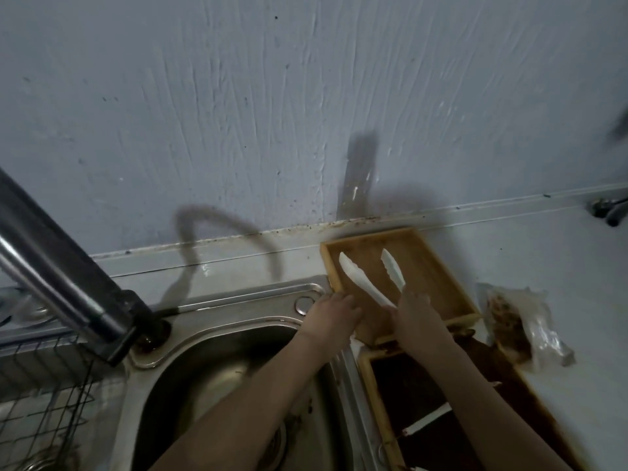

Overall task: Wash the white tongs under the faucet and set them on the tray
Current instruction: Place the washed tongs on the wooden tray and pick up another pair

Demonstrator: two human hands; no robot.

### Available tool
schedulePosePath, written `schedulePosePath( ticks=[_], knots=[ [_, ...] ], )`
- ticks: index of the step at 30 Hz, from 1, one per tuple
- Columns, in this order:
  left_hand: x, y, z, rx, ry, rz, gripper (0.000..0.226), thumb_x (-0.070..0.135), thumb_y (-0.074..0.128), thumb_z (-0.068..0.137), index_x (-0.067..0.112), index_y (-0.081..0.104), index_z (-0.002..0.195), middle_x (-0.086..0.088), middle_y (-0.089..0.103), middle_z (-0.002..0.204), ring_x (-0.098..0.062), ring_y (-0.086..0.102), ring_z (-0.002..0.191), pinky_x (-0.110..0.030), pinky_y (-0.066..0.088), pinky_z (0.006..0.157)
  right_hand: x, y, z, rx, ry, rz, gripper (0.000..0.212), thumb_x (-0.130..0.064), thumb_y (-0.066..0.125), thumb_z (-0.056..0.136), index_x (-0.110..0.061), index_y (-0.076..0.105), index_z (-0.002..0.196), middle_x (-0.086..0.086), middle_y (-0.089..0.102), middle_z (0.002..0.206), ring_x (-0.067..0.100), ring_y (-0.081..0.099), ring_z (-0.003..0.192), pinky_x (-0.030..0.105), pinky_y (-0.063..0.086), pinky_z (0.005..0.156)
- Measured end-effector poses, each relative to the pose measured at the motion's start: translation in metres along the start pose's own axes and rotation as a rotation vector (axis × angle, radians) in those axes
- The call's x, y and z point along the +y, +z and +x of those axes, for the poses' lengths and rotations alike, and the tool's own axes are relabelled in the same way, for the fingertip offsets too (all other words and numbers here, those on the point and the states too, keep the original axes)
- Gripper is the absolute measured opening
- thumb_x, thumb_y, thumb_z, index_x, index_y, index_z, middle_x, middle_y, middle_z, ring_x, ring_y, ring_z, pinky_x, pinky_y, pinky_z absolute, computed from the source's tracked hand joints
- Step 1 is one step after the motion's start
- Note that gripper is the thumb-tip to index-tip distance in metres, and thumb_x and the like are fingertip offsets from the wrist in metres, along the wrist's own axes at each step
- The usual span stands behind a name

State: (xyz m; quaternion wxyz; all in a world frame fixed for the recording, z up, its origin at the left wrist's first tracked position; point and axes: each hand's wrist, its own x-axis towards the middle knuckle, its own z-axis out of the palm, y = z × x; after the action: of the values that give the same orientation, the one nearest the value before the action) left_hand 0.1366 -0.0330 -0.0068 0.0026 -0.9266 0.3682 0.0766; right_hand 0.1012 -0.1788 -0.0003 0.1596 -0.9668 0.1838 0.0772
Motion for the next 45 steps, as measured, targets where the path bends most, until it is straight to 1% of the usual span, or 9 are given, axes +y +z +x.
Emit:
schedulePosePath(
  ticks=[4, 13, 18, 22, 25, 33, 40, 43, 45],
  knots=[
    [-0.004, -0.003, -0.002, 0.022, -0.027, -0.025, 0.031, 0.012, 0.044, 0.093, 0.01, 0.052, 0.123, -0.01, 0.046, 0.136, -0.025, 0.034, 0.135, -0.039, 0.037, 0.102, -0.006, 0.004, 0.014, 0.052, 0.025, 0.053, 0.046, -0.032, 0.048, 0.095, -0.008, 0.036, 0.132, 0.012, 0.053, 0.113, 0.018, 0.061, 0.083, 0.026, 0.052, 0.07],
    [-0.006, 0.011, 0.003, 0.097, -0.044, -0.059, 0.032, 0.009, 0.047, 0.091, 0.012, 0.053, 0.122, -0.009, 0.048, 0.134, -0.024, 0.037, 0.133, -0.035, 0.037, 0.101, -0.005, 0.017, 0.025, 0.12, -0.017, -0.092, 0.058, -0.046, 0.046, 0.092, -0.009, 0.035, 0.135, 0.013, 0.057, 0.124, 0.028, 0.058, 0.107, 0.04, 0.052, 0.088],
    [-0.013, 0.015, -0.009, 0.028, -0.016, -0.078, 0.051, 0.004, 0.047, 0.09, 0.019, 0.043, 0.138, -0.005, 0.029, 0.155, -0.022, 0.022, 0.144, -0.039, 0.016, 0.117, 0.0, -0.001, 0.007, 0.153, -0.068, -0.051, 0.053, -0.045, 0.043, 0.093, -0.011, 0.038, 0.133, 0.012, 0.053, 0.127, 0.027, 0.054, 0.112, 0.041, 0.046, 0.093],
    [-0.011, 0.013, -0.03, 0.065, -0.026, -0.133, 0.05, 0.005, 0.051, 0.086, 0.021, 0.045, 0.133, -0.004, 0.057, 0.13, -0.025, 0.051, 0.121, -0.04, 0.036, 0.106, 0.007, -0.03, -0.028, 0.397, -0.324, 0.162, 0.043, -0.023, 0.053, 0.093, -0.008, 0.044, 0.132, 0.011, 0.053, 0.131, 0.024, 0.052, 0.118, 0.03, 0.04, 0.096],
    [0.004, 0.007, -0.053, 0.181, -0.03, -0.205, 0.039, 0.008, 0.048, 0.089, 0.021, 0.052, 0.126, -0.002, 0.065, 0.11, -0.021, 0.061, 0.101, -0.03, 0.044, 0.087, 0.02, -0.04, -0.063, 0.519, -0.527, 0.192, 0.028, -0.011, 0.057, 0.089, -0.008, 0.057, 0.116, 0.008, 0.064, 0.109, 0.019, 0.061, 0.096, 0.027, 0.048, 0.083],
    [0.044, 0.036, -0.088, 0.052, 0.134, -0.23, 0.058, 0.007, 0.043, 0.09, 0.027, 0.035, 0.143, 0.005, 0.032, 0.154, -0.016, 0.025, 0.143, -0.038, 0.021, 0.117, 0.059, 0.001, -0.127, -0.165, -0.49, -0.004, 0.04, -0.01, 0.051, 0.085, -0.031, 0.054, 0.119, -0.012, 0.051, 0.123, 0.004, 0.041, 0.119, 0.028, 0.032, 0.108],
    [0.051, 0.061, -0.095, -0.076, 0.066, -0.516, 0.071, -0.007, 0.04, 0.081, 0.031, 0.037, 0.142, 0.01, 0.016, 0.159, -0.022, 0.028, 0.143, -0.043, 0.04, 0.109, 0.038, 0.011, -0.113, -0.357, -0.335, -0.512, 0.038, -0.012, 0.055, 0.087, -0.025, 0.055, 0.123, 0.001, 0.058, 0.128, 0.021, 0.052, 0.117, 0.036, 0.04, 0.098],
    [0.054, 0.047, -0.099, -0.094, 0.045, -0.706, 0.059, -0.006, 0.037, 0.086, 0.025, 0.05, 0.134, 0.006, 0.035, 0.153, -0.017, 0.037, 0.138, -0.038, 0.04, 0.109, 0.015, -0.004, -0.106, -0.488, -0.28, -0.645, 0.04, -0.019, 0.056, 0.089, -0.022, 0.051, 0.129, 0.006, 0.051, 0.134, 0.026, 0.046, 0.123, 0.038, 0.04, 0.099],
    [0.059, 0.026, -0.102, -0.117, -0.027, -0.887, 0.042, 0.0, 0.038, 0.092, 0.016, 0.059, 0.124, -0.004, 0.059, 0.13, -0.014, 0.057, 0.117, -0.031, 0.048, 0.099, 0.008, -0.019, -0.11, -0.382, -0.321, -0.536, 0.033, -0.027, 0.059, 0.087, -0.025, 0.057, 0.12, 0.002, 0.055, 0.127, 0.022, 0.048, 0.121, 0.036, 0.039, 0.099]
  ],
)
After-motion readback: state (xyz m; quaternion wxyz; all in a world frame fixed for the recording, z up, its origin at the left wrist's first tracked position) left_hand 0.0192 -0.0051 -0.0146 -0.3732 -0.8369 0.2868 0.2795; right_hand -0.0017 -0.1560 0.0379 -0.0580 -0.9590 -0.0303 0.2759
